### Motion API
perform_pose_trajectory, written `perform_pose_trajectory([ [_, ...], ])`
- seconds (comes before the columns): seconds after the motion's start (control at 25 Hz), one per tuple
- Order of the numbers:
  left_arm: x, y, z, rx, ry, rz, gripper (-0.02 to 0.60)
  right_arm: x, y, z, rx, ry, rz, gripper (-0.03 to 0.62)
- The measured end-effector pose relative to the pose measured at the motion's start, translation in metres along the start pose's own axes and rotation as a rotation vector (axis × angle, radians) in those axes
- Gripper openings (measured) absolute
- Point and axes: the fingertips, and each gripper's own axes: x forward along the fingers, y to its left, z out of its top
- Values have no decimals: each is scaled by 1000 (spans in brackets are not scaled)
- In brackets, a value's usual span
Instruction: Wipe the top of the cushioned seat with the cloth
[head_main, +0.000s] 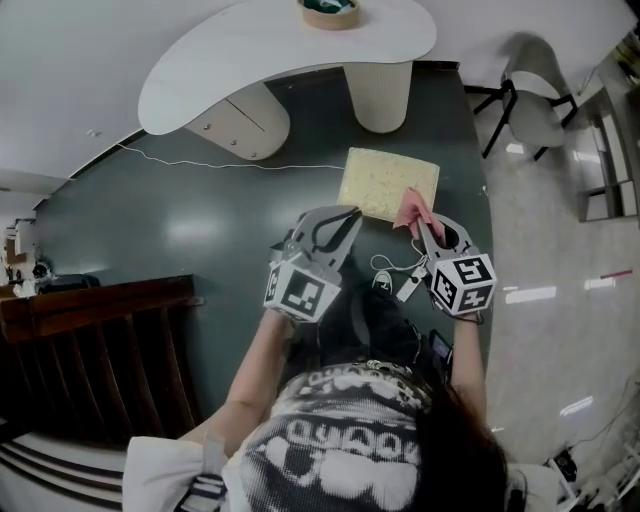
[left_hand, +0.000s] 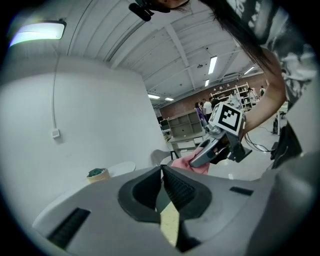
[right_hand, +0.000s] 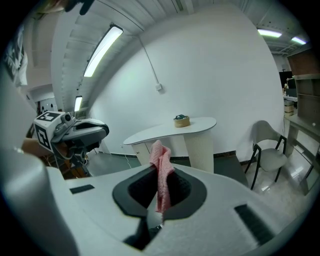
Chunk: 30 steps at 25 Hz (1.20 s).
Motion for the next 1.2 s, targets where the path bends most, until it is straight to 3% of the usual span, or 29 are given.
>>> perform_pose_trajectory([
  [0.4,16,47,-52,28,1,-94,17,80,1,-12,-31,91,-7,9],
  [0.84,53,99,-124,60,-3,-192,17,195,-37,-35,-15,190,-40,9],
  [1.2,88,127,-186,147,1,-285,17,295,-71,-84,-3,281,-55,9],
])
